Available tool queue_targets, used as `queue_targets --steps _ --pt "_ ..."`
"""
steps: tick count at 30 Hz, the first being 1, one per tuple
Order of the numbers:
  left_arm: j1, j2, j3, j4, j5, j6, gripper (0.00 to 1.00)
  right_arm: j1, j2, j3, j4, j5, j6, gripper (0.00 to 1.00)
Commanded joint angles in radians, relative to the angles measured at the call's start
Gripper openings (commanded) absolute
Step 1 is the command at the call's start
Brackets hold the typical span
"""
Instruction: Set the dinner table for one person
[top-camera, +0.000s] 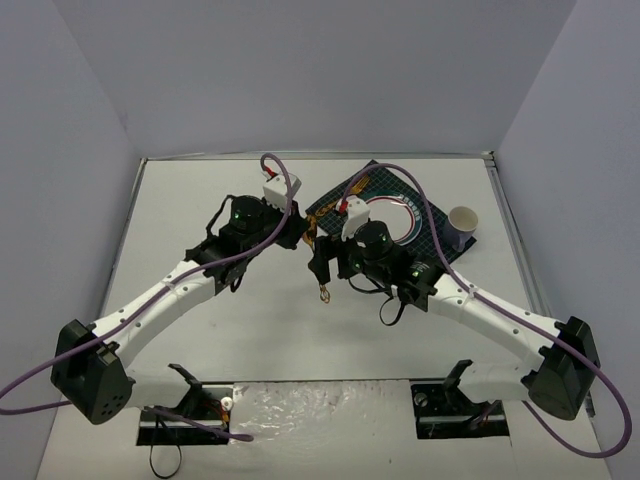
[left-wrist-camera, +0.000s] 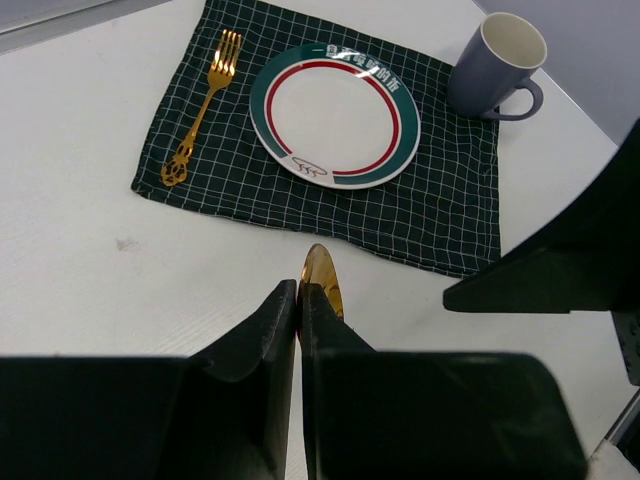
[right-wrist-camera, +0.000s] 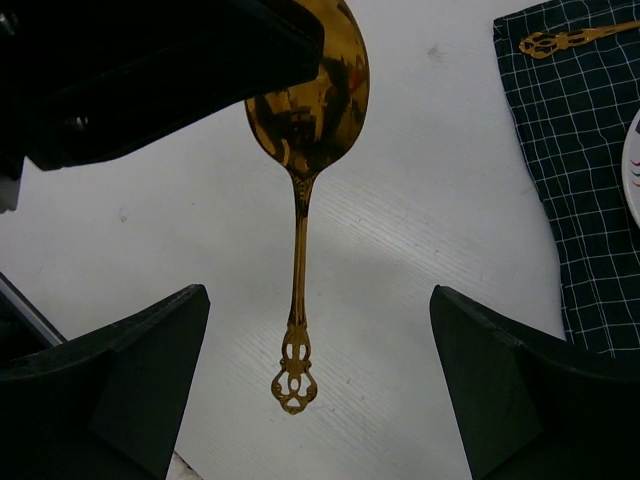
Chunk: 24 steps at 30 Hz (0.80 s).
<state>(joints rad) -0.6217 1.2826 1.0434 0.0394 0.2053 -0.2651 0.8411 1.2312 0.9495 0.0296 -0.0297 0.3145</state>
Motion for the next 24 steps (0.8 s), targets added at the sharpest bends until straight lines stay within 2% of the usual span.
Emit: queue_targets --steps 1,4,7,12,24 --pt "-0.014 -0.061 -0.001 0.090 -0.047 0.004 0.00 0.010 0.024 0.061 0.042 0.072 0.019 0.84" --pt "-0.018 -0.068 -0.014 0.109 -0.047 -0.007 0.00 0.010 0.045 0.072 0.043 0.084 0.015 0.76" --pt "-0.019 -0.068 -0.023 0.126 -0.034 -0.024 0.00 0.010 0.061 0.084 0.044 0.090 0.011 0.61" --pt "-0.019 -0.059 -0.027 0.137 -0.025 -0.041 0.00 0.017 0.080 0.089 0.064 0.071 0.011 0.47" --pt "-0.019 -0.057 -0.041 0.183 0.010 -0.076 0.00 0.024 0.118 0.092 0.095 0.067 0.003 0.37"
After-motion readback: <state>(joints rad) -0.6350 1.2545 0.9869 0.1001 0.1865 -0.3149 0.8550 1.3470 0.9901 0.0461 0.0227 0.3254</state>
